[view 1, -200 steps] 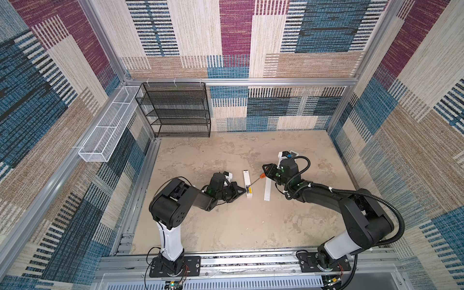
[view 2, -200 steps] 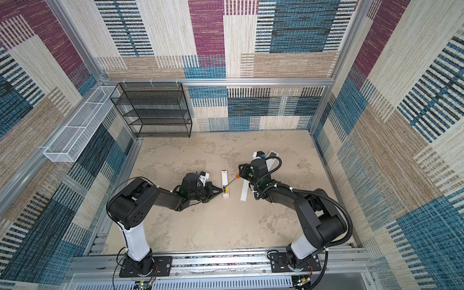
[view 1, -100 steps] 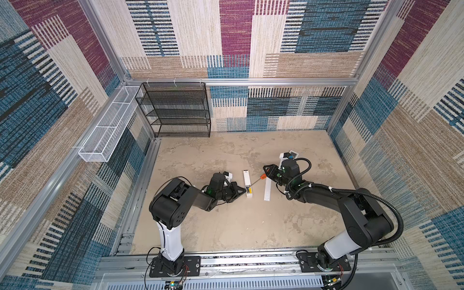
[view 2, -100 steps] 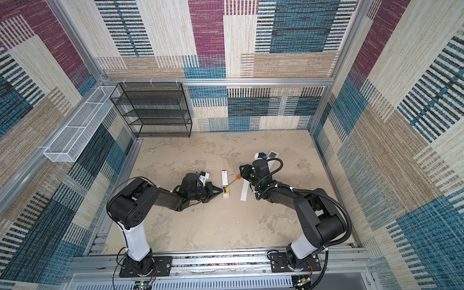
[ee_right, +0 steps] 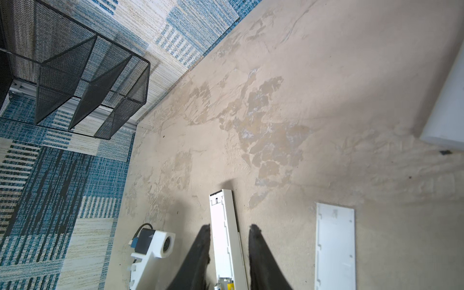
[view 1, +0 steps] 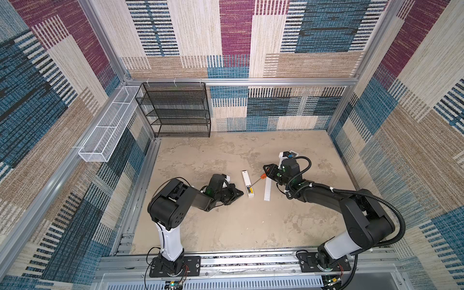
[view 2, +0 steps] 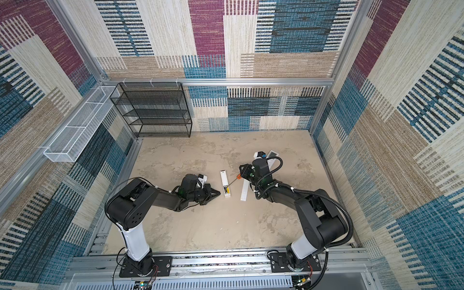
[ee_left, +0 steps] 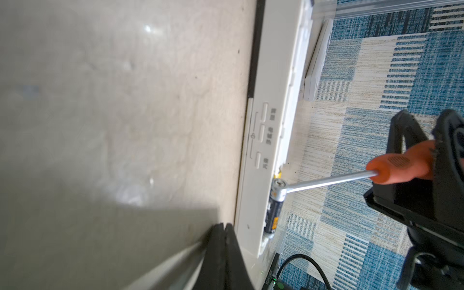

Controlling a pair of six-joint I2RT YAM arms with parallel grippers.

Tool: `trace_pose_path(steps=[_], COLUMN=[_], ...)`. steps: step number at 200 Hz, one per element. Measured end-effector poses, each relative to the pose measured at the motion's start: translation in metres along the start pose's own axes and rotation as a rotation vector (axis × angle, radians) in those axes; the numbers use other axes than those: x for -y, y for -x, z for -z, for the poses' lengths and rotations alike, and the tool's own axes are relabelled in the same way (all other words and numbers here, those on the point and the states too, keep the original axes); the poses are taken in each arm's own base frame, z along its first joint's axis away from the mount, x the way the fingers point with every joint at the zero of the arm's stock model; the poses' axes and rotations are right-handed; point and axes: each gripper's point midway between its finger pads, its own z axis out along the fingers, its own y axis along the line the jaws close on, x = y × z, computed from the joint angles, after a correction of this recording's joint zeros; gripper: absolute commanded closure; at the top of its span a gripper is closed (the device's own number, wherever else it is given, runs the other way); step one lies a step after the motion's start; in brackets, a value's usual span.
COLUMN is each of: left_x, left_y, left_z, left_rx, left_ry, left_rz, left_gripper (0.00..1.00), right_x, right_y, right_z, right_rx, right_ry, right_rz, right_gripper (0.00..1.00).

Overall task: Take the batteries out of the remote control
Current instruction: 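Lever the dark battery up and out of the compartment with the screwdriver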

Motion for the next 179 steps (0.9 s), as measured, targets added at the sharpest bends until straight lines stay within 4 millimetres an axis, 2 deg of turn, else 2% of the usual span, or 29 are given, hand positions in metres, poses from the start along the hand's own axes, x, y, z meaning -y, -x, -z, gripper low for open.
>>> trace_pose_path(steps=[51,93,179], left_x=[0.002,0.015,0.005], left_y=[-0.005,-0.007,-0.012], left_z=[-0.001,-0.003,-0.006], left_rx=[-0.022,-0.030,-0.055], left_ry=[0.039,0.066,0.114], left_rz=[-0.004,-0.053,-0.046], left_gripper=[1.00,1.00,1.00], right_x=[-0.007,-0.012,-0.022], right_y=[0.002,0.002,-0.004], right_z=[0.001,0.003,0.003], right_rx=[-0.006,-0.010,-0.028], right_ry=[0.007,0.012,0.017], right_rz=[0.022,0.052,0.086], right_gripper=[1.00,1.00,1.00])
